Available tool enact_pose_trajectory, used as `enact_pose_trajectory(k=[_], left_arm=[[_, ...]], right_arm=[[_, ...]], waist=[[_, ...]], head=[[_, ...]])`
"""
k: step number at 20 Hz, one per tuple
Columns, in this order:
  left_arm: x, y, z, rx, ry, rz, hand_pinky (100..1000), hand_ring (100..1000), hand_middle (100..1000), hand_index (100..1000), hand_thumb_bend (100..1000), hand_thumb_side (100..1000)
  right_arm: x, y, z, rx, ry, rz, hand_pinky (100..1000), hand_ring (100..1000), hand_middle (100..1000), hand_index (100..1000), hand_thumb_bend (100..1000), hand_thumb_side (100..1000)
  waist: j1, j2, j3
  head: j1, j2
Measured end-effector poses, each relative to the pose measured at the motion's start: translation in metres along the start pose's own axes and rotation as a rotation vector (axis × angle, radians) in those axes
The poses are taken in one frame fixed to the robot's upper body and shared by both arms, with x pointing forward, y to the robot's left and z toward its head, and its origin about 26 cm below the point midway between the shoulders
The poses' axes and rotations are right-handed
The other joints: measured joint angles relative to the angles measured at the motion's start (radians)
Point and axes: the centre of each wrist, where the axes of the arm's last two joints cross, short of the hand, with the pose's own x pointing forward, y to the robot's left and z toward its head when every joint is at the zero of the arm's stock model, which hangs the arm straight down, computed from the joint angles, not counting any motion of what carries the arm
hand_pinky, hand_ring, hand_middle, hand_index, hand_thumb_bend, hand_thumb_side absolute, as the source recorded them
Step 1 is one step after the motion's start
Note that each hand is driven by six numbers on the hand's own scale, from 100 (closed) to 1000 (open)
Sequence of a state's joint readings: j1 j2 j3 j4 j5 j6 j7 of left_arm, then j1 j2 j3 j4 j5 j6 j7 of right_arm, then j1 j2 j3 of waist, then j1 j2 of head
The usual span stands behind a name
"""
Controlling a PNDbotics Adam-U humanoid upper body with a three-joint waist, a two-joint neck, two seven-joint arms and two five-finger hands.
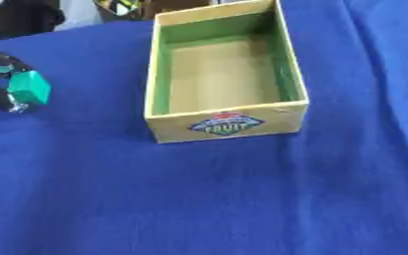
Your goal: Pick up objects on the table and place them in the box.
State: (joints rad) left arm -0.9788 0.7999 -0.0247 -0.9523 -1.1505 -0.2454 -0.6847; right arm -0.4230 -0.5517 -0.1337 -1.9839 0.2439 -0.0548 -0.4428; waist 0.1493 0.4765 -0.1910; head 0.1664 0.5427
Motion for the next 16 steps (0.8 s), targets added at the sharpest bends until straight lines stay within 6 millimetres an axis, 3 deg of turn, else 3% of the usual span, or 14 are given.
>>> enact_pose_trajectory(k=[4, 6, 7, 8, 10, 13, 14, 15, 16], left_arm=[[-0.0005, 0.0012, -0.0003, 0.028, -0.034, 0.053, 593, 707, 740, 894, 380, 618], [0.0017, 0.0013, -0.0014, 0.047, -0.05, 0.069, 532, 635, 610, 801, 357, 616], [0.0024, 0.0013, -0.0018, 0.056, -0.053, 0.073, 525, 627, 601, 791, 353, 616], [0.0024, 0.0015, -0.0017, 0.066, -0.053, 0.075, 461, 565, 518, 687, 292, 621], [0.0025, 0.0016, -0.0017, 0.082, -0.044, 0.073, 426, 528, 490, 598, 147, 632], [0.0025, 0.0017, -0.0018, 0.107, -0.016, 0.062, 406, 520, 472, 470, 100, 629], [0.0026, 0.0017, -0.0018, 0.115, -0.007, 0.06, 408, 523, 455, 411, 100, 560], [0.0027, 0.0018, -0.0019, 0.122, 0.002, 0.059, 408, 523, 455, 406, 100, 547], [0.0027, 0.0019, -0.0019, 0.128, 0.01, 0.057, 421, 535, 462, 385, 100, 436]], right_arm=[[0.0, 0.0, 0.0, -0.002, 0.002, 0.001, 736, 768, 736, 740, 100, 887], [0.0, 0.0, 0.0, -0.004, 0.004, 0.002, 736, 768, 736, 740, 100, 887], [0.0, 0.0, 0.0, -0.004, 0.004, 0.002, 736, 768, 736, 740, 100, 887], [0.0, 0.0, 0.0001, -0.004, 0.004, 0.002, 736, 768, 736, 740, 100, 886], [0.0, 0.0, 0.0001, -0.005, 0.005, 0.002, 735, 768, 736, 740, 100, 886], [-0.0001, 0.0, 0.0002, -0.007, 0.007, 0.003, 732, 768, 736, 740, 100, 885], [-0.0001, 0.0, 0.0002, -0.008, 0.008, 0.004, 730, 769, 736, 741, 100, 885], [-0.0001, 0.0, 0.0003, -0.008, 0.009, 0.004, 730, 769, 736, 741, 100, 885], [-0.0002, -0.0001, 0.0003, -0.008, 0.009, 0.004, 730, 769, 737, 741, 100, 884]], waist=[[0.0, 0.005, 0.0], [0.002, 0.005, 0.0], [0.002, 0.006, -0.001], [0.002, 0.007, -0.001], [0.002, 0.007, -0.002], [0.002, 0.007, -0.002], [0.002, 0.007, -0.002], [0.002, 0.007, -0.001], [0.002, 0.007, -0.001]], head=[[0.004, 0.0], [0.006, 0.0], [0.007, 0.0], [0.008, 0.0], [0.008, 0.0], [0.008, 0.0], [0.008, 0.0], [0.008, 0.0], [0.008, 0.0]])
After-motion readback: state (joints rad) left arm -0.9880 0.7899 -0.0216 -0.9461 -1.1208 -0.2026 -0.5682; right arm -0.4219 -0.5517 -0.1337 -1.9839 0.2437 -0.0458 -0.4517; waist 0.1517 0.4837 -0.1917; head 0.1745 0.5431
